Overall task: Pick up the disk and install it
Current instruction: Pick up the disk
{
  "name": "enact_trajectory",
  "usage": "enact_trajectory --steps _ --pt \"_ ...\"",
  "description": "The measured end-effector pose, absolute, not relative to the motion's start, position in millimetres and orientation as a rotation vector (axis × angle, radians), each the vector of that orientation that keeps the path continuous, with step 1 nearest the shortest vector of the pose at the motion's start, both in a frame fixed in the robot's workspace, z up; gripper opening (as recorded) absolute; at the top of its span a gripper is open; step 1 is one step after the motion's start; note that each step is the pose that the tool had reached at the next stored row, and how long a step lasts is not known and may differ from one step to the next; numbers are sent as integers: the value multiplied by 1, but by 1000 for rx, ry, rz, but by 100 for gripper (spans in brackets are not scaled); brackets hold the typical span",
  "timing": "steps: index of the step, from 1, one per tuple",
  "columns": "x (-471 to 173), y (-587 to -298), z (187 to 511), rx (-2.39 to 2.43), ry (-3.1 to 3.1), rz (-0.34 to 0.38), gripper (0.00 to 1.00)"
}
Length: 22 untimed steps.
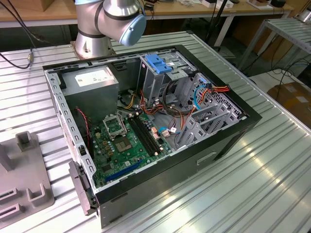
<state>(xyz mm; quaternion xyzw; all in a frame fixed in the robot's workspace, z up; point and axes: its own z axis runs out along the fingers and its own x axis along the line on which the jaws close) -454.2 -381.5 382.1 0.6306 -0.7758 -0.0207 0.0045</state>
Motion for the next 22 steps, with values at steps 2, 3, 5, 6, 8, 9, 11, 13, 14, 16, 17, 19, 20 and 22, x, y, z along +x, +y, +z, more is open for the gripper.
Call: enact_trajectory --steps 2,3,5,6,8,9,11,13,14,16,17,19,20,22 --pt "-454 -381 380 2017 -2394 -64 42" --pt "-454 -381 379 2033 -2381 -64 48" --pt "-454 -381 377 2060 -2359 -62 48" --pt "-454 -381 377 2066 -2355 -61 48" --pt "-454 -381 377 2067 -2354 -60 48" --pt "-454 -381 376 2068 -2354 -60 48" --pt "-454 -381 376 2068 -2354 -59 48" --pt "-454 -381 376 2068 -2354 -59 48" --pt "-454 -381 376 2068 -2354 -59 48" --pt "-454 -381 376 2068 -2354 -59 48" --pt "-454 -381 376 2068 -2354 -59 48" --pt "-454 -381 376 2068 -2354 -59 48" --pt "-454 -381 376 2068 -2354 -59 48" --pt "-454 -380 375 2067 -2353 -55 48"
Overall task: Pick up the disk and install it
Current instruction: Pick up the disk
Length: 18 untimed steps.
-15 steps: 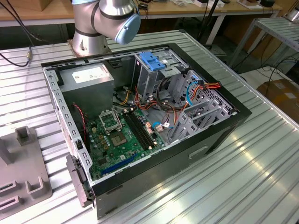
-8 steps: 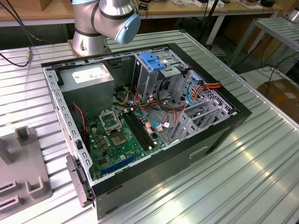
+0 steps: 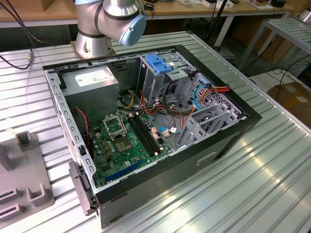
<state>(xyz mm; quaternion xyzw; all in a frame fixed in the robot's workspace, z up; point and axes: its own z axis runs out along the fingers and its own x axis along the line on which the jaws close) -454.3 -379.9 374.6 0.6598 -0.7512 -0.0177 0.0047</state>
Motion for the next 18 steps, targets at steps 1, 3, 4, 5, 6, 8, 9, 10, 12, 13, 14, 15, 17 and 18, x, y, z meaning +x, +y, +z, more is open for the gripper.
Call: enact_trajectory --steps 1,3,4,5,6,8,9,10,12,13,14,15,17,18 --pt "-454 -379 369 2058 -2336 -21 48" --pt "-455 -375 361 2060 -2336 -5 56" --pt "-455 -374 360 2060 -2336 -4 56" --pt "-455 -373 359 2060 -2337 -3 56" --pt "-455 -372 357 2061 -2337 -2 56" --pt "-456 -372 355 2061 -2338 0 56" --pt "-457 -372 354 2062 -2339 2 56" --pt "-459 -372 352 2063 -2340 4 56" --pt "-461 -372 351 2066 -2343 9 56" --pt "-462 -372 349 2068 -2346 15 56" --pt "-462 -372 348 2070 -2347 17 56" --pt "-462 -372 346 2070 -2348 18 56" --pt "-462 -372 342 2072 -2347 19 56" --pt "-462 -372 338 2080 -2341 19 56"
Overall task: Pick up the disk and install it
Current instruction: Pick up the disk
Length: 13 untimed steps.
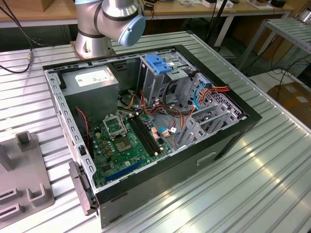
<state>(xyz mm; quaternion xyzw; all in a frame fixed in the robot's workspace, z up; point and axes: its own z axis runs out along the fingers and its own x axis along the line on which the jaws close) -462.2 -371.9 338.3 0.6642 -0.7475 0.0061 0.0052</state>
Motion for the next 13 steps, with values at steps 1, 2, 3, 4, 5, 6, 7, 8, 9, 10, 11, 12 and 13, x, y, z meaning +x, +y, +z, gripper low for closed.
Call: enact_trajectory --steps 1,2,3,4,5,6,7,8,9,10,11,12,13 --pt "-462 -372 335 2085 -2336 19 56" --pt "-462 -372 333 2087 -2334 19 56" --pt "-462 -372 331 2089 -2332 19 56" --pt "-462 -372 328 2090 -2331 19 56" --pt "-462 -372 325 2092 -2330 19 56" --pt "-463 -372 322 2096 -2326 19 56" --pt "-464 -372 320 2099 -2324 19 56" --pt "-464 -372 318 2101 -2322 19 56" --pt "-464 -372 316 2102 -2321 19 56" --pt "-464 -371 314 2102 -2321 19 56" --pt "-465 -371 311 2104 -2319 19 56" --pt "-465 -370 307 2108 -2316 19 56" --pt "-465 -370 305 2111 -2313 19 56"
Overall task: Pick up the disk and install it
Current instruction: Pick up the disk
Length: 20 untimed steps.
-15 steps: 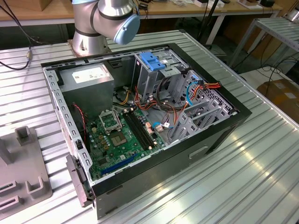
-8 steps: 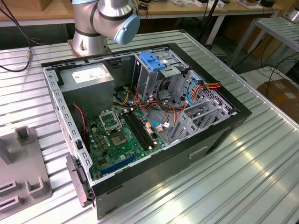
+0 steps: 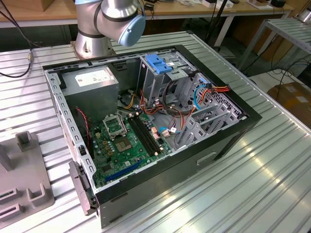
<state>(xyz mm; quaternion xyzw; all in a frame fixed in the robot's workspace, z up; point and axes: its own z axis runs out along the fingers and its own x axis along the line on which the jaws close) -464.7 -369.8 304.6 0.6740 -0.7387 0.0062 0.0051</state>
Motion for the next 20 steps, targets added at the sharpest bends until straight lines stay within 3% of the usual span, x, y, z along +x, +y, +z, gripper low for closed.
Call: enact_trajectory --steps 6,9,10,20 --pt "-465 -366 298 2115 -2309 19 56" --pt "-466 -366 298 2115 -2310 20 47" --pt "-467 -366 298 2115 -2310 20 40" --pt "-469 -366 296 2115 -2310 21 40"
